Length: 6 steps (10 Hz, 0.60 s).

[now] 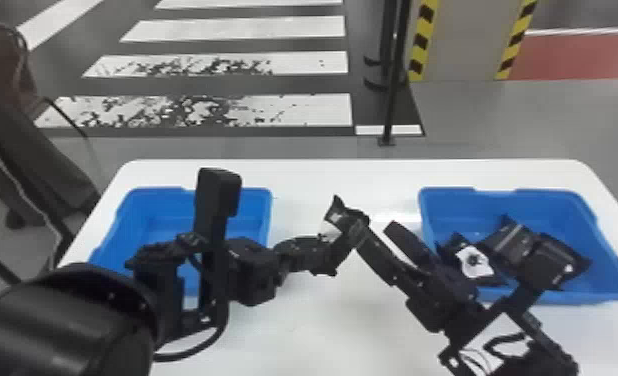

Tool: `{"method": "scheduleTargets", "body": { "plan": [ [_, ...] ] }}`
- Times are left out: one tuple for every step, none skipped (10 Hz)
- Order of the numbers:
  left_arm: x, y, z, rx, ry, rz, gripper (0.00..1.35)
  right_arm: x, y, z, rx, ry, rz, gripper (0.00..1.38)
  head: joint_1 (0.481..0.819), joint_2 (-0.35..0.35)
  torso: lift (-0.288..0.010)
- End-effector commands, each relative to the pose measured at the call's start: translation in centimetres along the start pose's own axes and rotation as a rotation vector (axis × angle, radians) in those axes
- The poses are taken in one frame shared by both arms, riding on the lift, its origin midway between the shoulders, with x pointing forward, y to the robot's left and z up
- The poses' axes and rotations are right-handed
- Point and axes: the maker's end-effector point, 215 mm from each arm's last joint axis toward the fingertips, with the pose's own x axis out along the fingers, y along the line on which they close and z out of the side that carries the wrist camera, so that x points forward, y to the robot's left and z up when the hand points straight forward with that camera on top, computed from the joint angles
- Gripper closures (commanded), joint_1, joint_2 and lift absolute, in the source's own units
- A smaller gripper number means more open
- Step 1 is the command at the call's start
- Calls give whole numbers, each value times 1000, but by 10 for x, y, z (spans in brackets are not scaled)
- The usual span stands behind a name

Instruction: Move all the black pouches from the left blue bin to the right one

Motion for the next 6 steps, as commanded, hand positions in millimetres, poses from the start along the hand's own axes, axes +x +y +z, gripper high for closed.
{"method": "scheduleTargets", "body": {
  "plan": [
    [9, -30, 4, 10, -3, -74, 1200, 7, -2, 4, -4, -5, 6, 226, 695, 37, -140],
    [12, -39, 5, 16, -1, -94, 1200, 11, -4, 3, -8, 1, 8, 225, 695, 24, -140],
    [15, -47, 5, 19, -2, -109, 1200, 14, -9, 3, -12, 5, 5, 246, 695, 2, -140],
    [16, -52, 4, 19, 0, -120, 1200, 15, -12, 3, -9, 4, 2, 742, 695, -12, -140],
    [16, -52, 2, 17, 5, -122, 1200, 14, -13, 3, -4, 2, 0, 1303, 695, -21, -140],
    [15, -51, 1, 8, 5, -122, 1200, 13, -13, -1, 1, 12, -1, 1279, 695, -25, -140]
  ]
}}
